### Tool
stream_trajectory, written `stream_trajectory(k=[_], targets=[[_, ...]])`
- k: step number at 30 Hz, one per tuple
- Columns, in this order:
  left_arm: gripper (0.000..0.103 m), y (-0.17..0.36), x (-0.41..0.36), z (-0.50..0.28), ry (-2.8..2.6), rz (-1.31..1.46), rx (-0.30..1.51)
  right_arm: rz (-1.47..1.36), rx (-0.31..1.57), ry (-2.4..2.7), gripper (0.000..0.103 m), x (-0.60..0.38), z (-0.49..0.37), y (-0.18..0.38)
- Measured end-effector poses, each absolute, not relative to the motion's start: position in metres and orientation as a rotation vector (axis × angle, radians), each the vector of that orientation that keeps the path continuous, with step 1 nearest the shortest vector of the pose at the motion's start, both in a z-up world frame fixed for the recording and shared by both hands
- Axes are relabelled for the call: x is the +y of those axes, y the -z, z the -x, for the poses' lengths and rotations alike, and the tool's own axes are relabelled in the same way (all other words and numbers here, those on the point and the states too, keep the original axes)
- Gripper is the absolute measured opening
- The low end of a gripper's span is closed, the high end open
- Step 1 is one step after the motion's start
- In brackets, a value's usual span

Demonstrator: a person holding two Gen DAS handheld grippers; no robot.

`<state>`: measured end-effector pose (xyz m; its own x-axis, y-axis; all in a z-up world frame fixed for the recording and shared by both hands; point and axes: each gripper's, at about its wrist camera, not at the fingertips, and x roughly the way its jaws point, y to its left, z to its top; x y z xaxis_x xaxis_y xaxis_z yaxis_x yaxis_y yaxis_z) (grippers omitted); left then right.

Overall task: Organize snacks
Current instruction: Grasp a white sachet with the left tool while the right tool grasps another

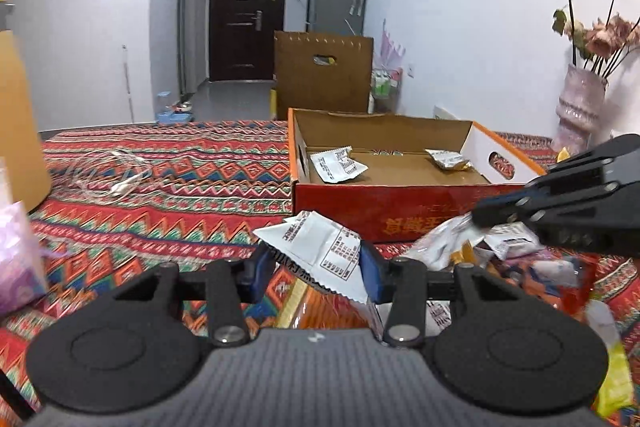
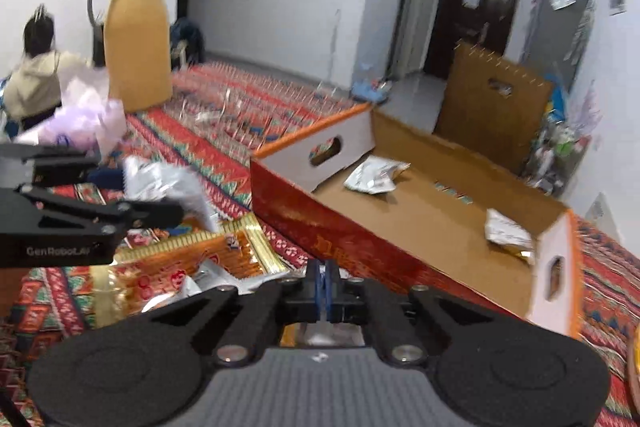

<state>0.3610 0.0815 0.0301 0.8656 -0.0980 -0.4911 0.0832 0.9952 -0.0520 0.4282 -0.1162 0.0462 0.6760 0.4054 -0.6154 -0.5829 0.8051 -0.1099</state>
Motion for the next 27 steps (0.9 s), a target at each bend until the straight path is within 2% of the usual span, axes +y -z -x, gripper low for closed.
stream_trajectory(k=[7,12,13,15,16,17,18,21,22,23,24,27], targets=[[0.045,-0.039,0.074,-0.28,0.092,0.132,0.513,0.238,0.439,-0.469,0.0,-0.167,-0.336,-0.074],[0.045,-0.038,0.06,-0.236,0.097,0.156,0.531,0.146,0.444,-0.451,0.0,-0.199,-0.295,-0.068],[0.045,-0.036,0.058,-0.231,0.101,0.151,0.537,0.137,0.455,-0.456,0.004,-0.203,-0.293,-0.065],[0.045,-0.033,0.053,-0.226,0.091,0.145,0.548,0.112,0.454,-0.473,0.018,-0.208,-0.291,-0.059],[0.045,-0.031,0.053,-0.225,0.086,0.144,0.556,0.1,0.456,-0.498,0.042,-0.209,-0.295,-0.057],[0.045,-0.03,0.052,-0.226,0.08,0.144,0.563,0.085,0.452,-0.517,0.059,-0.208,-0.299,-0.056],[0.045,-0.03,0.051,-0.226,0.072,0.143,0.566,0.062,0.454,-0.528,0.062,-0.206,-0.306,-0.056],[0.045,-0.029,0.051,-0.227,0.051,0.138,0.558,0.044,0.491,-0.526,0.062,-0.183,-0.335,-0.056],[0.045,-0.03,0.052,-0.229,0.046,0.139,0.557,0.057,0.498,-0.546,0.066,-0.17,-0.344,-0.054],[0.045,-0.029,0.054,-0.231,0.039,0.14,0.559,0.076,0.501,-0.562,0.078,-0.156,-0.353,-0.049],[0.045,-0.029,0.055,-0.233,0.029,0.14,0.561,0.093,0.506,-0.555,0.081,-0.142,-0.362,-0.043],[0.045,-0.03,0.063,-0.236,0.016,0.142,0.553,0.166,0.613,-0.5,0.076,-0.109,-0.391,-0.024]])
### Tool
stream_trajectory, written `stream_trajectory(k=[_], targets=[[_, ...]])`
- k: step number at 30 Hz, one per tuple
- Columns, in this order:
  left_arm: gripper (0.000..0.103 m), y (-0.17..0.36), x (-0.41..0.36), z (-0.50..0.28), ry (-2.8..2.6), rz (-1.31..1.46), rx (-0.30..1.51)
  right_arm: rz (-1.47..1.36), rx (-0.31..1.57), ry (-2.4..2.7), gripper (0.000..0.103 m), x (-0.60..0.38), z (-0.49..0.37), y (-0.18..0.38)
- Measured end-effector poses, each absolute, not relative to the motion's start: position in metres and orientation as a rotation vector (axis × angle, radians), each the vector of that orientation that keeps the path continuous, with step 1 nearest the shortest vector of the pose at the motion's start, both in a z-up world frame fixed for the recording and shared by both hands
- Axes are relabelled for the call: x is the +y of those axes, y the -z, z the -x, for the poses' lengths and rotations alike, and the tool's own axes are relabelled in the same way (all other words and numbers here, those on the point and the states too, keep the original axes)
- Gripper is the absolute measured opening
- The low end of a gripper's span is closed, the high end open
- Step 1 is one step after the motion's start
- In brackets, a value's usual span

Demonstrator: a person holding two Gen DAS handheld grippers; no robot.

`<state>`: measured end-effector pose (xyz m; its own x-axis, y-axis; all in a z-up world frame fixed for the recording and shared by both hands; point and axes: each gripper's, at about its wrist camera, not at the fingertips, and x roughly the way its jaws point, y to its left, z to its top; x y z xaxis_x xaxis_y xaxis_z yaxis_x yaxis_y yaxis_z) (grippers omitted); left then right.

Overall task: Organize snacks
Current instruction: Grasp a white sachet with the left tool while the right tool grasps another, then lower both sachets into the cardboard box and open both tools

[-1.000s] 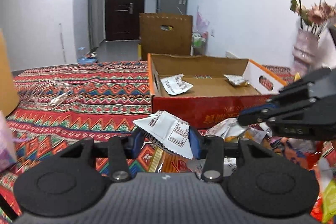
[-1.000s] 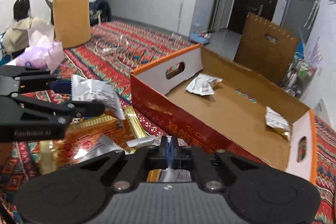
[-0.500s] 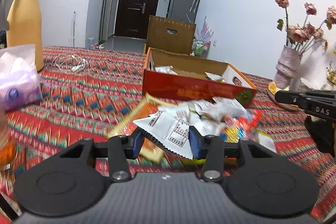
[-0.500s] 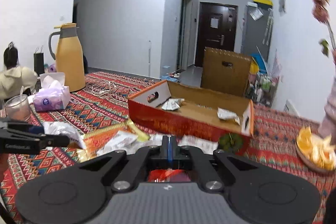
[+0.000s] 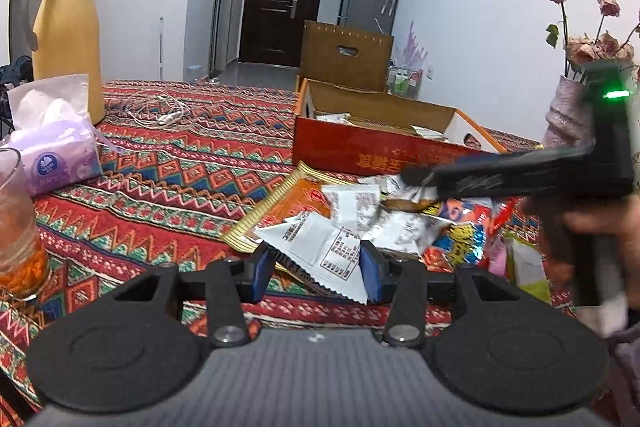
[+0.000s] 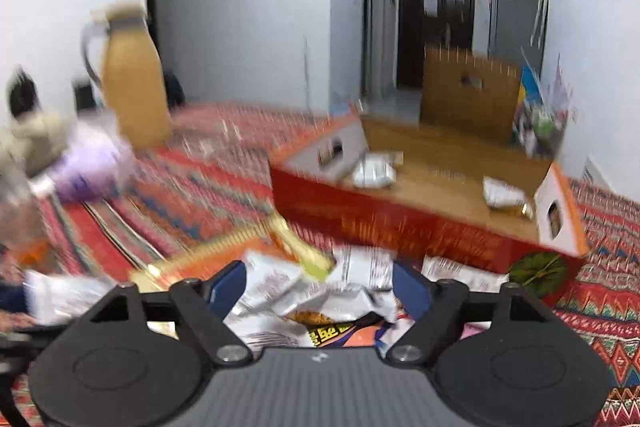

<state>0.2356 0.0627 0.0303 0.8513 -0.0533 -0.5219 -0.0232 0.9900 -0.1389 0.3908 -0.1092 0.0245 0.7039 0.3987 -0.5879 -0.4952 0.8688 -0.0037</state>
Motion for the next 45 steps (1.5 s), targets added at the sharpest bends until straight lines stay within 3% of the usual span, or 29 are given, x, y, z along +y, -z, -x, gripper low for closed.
stream_trajectory(k=[2,4,5,9,12,24,31,39,45], targets=[[0.045,-0.03,0.069,-0.239,0.011,0.152,0.553,0.207,0.673,-0.455,0.055,-0.098,-0.405,-0.012],[0.045,-0.029,0.074,-0.243,0.004,0.159,0.556,0.201,0.678,-0.46,0.053,-0.096,-0.408,-0.004],[0.045,-0.028,0.076,-0.245,0.005,0.163,0.558,0.196,0.679,-0.472,0.046,-0.098,-0.407,-0.003],[0.045,-0.024,0.076,-0.255,0.022,0.173,0.576,0.204,0.678,-0.483,0.035,-0.105,-0.398,-0.004],[0.045,-0.021,0.07,-0.256,0.054,0.182,0.58,0.202,0.639,-0.478,0.021,-0.121,-0.381,-0.011],[0.045,-0.029,0.042,-0.253,0.121,0.158,0.569,0.055,0.514,-0.421,0.02,-0.2,-0.301,-0.032],[0.045,-0.053,0.027,-0.285,0.203,0.107,0.509,0.049,0.476,-0.414,0.021,-0.218,-0.317,-0.045],[0.045,-0.098,0.02,-0.425,0.244,0.04,0.504,0.054,0.469,-0.418,0.021,-0.224,-0.431,-0.071],[0.045,-0.083,0.002,-0.554,0.259,0.016,0.558,-0.03,0.598,-0.379,0.021,-0.21,-0.575,-0.072]])
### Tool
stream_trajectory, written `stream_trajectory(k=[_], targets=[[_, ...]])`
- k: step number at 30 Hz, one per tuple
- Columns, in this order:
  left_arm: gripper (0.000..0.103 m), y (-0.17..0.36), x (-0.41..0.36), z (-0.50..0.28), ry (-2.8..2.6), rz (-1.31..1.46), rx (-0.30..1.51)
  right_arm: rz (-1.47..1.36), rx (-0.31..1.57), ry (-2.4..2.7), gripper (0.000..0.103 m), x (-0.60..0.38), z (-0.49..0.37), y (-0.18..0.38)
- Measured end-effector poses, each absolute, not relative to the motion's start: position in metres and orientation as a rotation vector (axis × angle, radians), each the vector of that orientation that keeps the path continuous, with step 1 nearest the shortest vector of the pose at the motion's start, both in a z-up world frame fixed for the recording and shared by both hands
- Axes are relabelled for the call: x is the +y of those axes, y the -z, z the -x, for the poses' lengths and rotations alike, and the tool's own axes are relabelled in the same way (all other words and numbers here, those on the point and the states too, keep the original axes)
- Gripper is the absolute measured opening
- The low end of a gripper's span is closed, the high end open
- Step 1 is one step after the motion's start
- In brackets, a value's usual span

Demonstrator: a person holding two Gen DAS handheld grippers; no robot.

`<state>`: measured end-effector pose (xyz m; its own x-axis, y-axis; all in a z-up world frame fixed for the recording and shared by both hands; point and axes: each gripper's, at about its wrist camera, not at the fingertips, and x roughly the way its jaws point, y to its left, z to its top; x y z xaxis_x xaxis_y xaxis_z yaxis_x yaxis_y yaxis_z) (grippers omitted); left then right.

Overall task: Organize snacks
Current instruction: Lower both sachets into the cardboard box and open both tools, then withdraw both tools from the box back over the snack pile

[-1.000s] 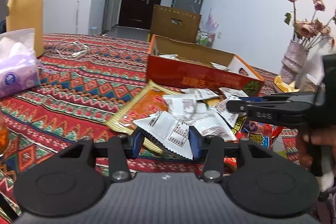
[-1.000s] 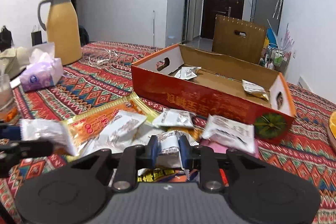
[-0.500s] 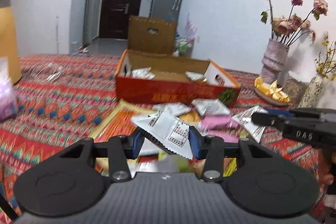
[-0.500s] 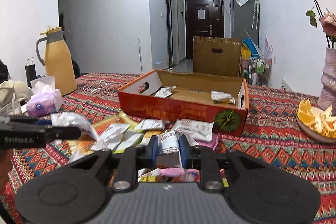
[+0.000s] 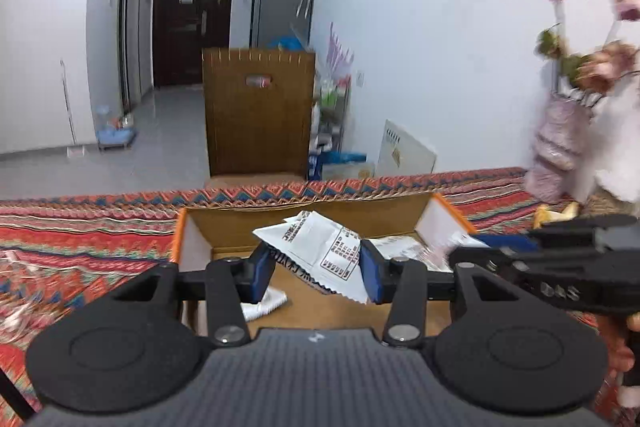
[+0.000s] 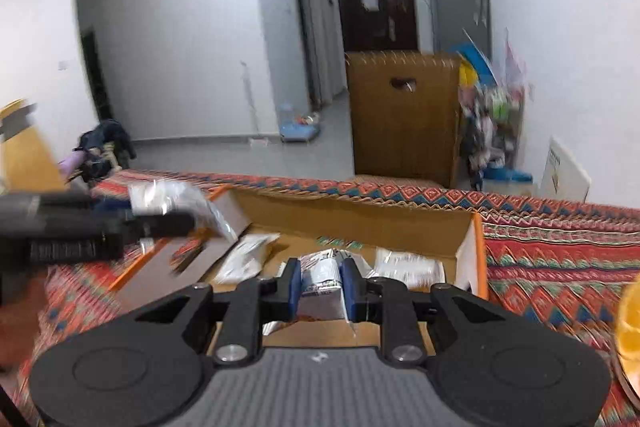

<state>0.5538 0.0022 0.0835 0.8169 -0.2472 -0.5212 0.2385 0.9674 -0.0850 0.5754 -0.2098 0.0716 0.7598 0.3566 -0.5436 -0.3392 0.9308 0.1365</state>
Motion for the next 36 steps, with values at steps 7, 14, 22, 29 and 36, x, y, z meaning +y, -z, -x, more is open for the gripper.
stream_trajectory(k=[7,14,22,29,36], targets=[[0.065,-0.033,-0.008,-0.642,0.112,0.028,0.648,-0.163,0.762,-0.275,0.029,-0.192,-0.699,-0.028],[0.083,-0.036,0.012,-0.641,0.142,0.078,0.618,-0.196,0.731,-0.264,0.054,-0.192,-0.701,-0.015],[0.086,-0.058,0.01,-0.612,0.124,0.018,0.638,-0.08,0.647,-0.222,0.054,-0.2,-0.659,-0.053],[0.093,-0.097,0.017,-0.555,0.07,-0.013,0.635,-0.056,0.561,-0.22,0.058,-0.227,-0.592,-0.096],[0.102,-0.144,0.042,-0.451,0.03,0.026,0.517,-0.032,0.445,-0.261,0.075,-0.262,-0.476,-0.121]])
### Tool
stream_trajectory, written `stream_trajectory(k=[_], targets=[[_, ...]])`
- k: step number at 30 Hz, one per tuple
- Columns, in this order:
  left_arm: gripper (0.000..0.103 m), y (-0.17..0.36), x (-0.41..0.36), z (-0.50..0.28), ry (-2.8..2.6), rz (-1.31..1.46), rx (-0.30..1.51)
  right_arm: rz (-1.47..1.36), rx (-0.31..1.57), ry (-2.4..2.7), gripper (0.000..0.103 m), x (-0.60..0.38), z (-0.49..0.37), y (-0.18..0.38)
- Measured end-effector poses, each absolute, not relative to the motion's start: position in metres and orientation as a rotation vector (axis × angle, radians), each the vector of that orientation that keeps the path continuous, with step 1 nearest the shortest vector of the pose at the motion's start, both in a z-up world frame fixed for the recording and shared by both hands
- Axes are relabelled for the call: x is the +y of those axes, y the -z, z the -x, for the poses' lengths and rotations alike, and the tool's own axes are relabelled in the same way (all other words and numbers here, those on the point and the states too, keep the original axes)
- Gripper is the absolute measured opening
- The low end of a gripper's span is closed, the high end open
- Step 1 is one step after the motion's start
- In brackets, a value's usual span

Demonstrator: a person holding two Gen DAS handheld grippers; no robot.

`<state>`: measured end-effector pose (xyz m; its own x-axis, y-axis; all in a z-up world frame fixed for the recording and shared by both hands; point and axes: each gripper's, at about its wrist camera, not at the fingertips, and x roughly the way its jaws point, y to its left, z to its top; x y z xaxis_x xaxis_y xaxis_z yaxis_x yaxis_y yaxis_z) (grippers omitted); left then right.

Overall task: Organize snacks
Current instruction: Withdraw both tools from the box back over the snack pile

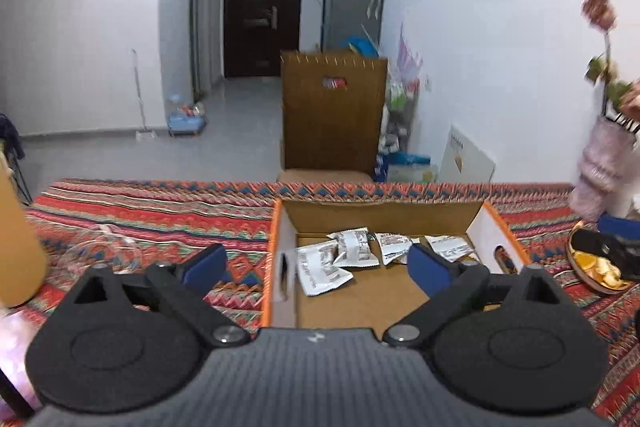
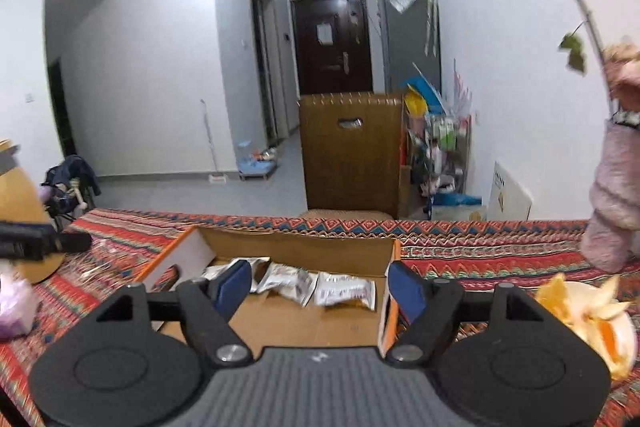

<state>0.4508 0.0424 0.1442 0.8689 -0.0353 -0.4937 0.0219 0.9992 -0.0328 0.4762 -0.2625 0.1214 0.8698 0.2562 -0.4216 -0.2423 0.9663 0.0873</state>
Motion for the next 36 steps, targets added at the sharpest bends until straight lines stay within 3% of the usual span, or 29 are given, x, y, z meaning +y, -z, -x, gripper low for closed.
stream_trajectory(k=[3,11,17,24,36], targets=[[0.103,-0.151,0.042,-0.388,0.0,0.0,0.391,-0.008,0.349,-0.261,0.088,-0.272,-0.416,-0.127],[0.103,-0.12,0.024,-0.257,0.018,-0.03,0.266,0.11,0.216,-0.236,0.097,-0.277,-0.278,-0.11],[0.103,-0.073,0.019,-0.196,0.043,-0.004,0.318,0.178,0.292,-0.193,0.099,-0.267,-0.206,-0.06],[0.103,-0.024,0.027,-0.163,0.077,0.016,0.462,0.062,0.484,-0.108,0.099,-0.269,-0.165,0.002],[0.103,-0.006,0.046,-0.134,0.058,0.071,0.531,0.103,0.525,-0.101,0.099,-0.253,-0.136,0.011]])
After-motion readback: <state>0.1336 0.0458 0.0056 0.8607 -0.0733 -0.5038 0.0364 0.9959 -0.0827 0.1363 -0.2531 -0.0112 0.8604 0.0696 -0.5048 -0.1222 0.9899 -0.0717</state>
